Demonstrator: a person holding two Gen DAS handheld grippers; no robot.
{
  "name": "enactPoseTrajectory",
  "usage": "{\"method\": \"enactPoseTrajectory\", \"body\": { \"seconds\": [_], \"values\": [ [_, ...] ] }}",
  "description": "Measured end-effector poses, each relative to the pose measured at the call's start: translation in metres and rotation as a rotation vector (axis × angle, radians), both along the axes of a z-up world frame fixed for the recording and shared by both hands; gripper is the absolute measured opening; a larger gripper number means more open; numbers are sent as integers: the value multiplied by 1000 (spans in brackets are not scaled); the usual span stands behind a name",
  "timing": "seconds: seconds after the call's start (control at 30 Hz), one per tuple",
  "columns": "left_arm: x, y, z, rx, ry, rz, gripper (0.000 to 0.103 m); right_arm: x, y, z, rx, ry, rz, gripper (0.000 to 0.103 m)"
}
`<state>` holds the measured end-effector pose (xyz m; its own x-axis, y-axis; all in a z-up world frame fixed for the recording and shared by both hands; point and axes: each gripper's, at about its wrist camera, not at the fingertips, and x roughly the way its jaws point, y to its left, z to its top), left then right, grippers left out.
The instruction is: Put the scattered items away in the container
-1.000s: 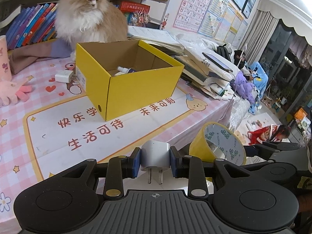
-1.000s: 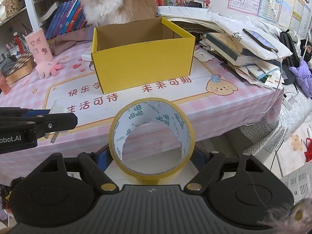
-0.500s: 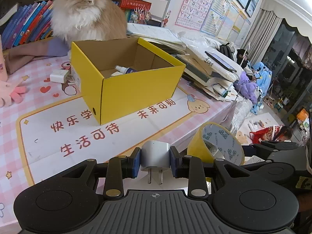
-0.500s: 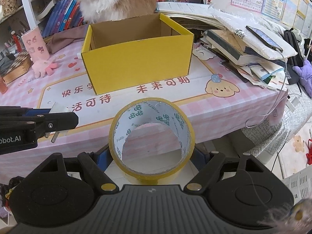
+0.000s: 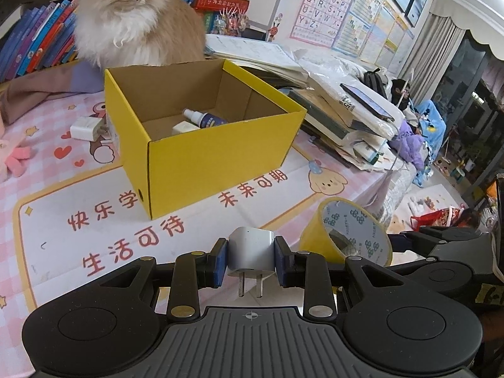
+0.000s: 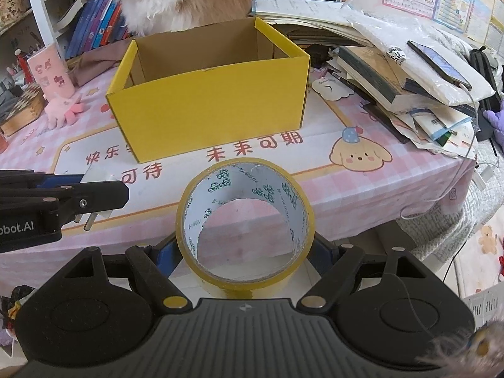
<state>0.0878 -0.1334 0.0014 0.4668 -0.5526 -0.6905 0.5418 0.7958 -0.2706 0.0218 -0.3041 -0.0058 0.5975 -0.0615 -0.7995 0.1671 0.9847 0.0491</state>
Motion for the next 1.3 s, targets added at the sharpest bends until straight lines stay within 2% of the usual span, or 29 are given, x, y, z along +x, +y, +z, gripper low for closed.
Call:
{"method": "enactPoseTrajectory", "body": {
  "seconds": [0.53, 0.97, 1.13, 1.3],
  "values": [
    [28, -25, 8, -5, -43, 33, 29, 38, -29, 0, 1, -15, 50, 80],
    [67, -34, 47, -53, -187, 75, 29, 81, -47, 45, -30, -199, 110, 80],
    [93, -38, 53, -10, -234, 108, 29, 111, -49, 61, -61, -259, 163, 80],
    [123, -42, 40, 58, -209, 140, 29, 151, -51, 66, -109, -275, 217, 80]
  ]
}}
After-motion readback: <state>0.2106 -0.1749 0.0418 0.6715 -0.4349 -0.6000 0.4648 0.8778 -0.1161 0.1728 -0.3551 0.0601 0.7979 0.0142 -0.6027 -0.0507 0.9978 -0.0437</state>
